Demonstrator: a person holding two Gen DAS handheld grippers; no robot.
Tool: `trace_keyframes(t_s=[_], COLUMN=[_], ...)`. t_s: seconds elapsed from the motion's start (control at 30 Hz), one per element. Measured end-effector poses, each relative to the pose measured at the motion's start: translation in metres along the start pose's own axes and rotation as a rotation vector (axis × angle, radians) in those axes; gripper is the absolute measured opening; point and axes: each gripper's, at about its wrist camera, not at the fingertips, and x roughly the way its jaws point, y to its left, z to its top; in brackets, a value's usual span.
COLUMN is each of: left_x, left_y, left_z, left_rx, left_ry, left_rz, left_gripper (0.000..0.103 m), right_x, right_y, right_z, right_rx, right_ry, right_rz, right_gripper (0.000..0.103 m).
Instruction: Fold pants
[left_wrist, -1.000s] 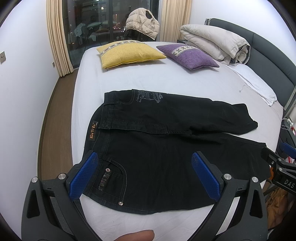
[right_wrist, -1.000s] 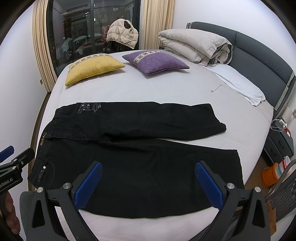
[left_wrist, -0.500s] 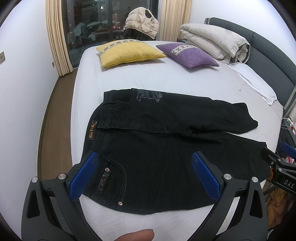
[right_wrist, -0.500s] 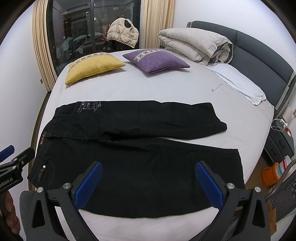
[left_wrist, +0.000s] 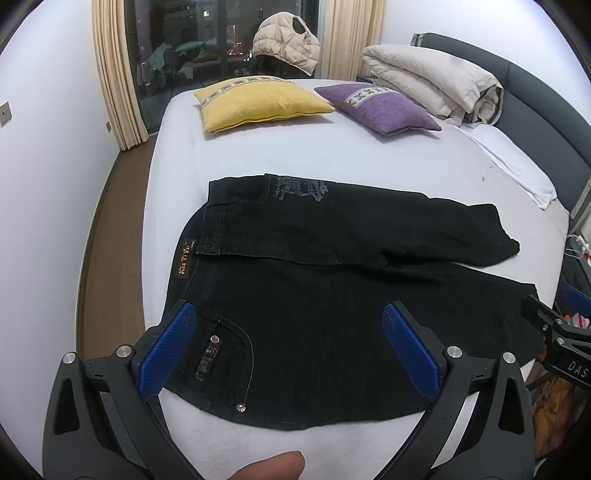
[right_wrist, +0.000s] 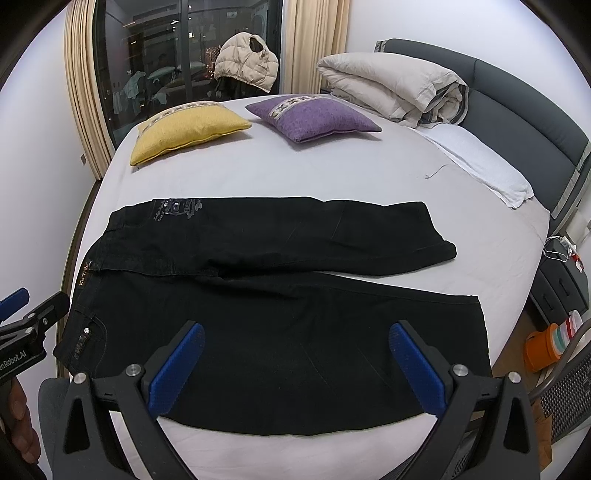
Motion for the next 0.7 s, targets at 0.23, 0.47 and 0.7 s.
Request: trace_keyframes(t_s=[0.23,0.47,0.7], left_x=[0.025,0.095,0.209], left_y=[0.010,0.047,0.060], left_z=[0.010,0.080,0.185], left_rx=[0.055,0.160,0.413], left_ry=[0.013,0.013,0.123], left_rz=[-0.115,-0.116,-0.115], left_gripper=[0.103,0.103,0.103], right_x=[0.014,0.052,0.131], right_y=[-0.006,-0.026,-0.030], right_z=[0.010,0.062,0.113], right_rx=[-0.080,-0.240,-0.384], right_ry=[-0.008,-0.060,0.017], right_rz=[0.146,0.334,0.482], right_gripper=[0.103,0.102,0.085])
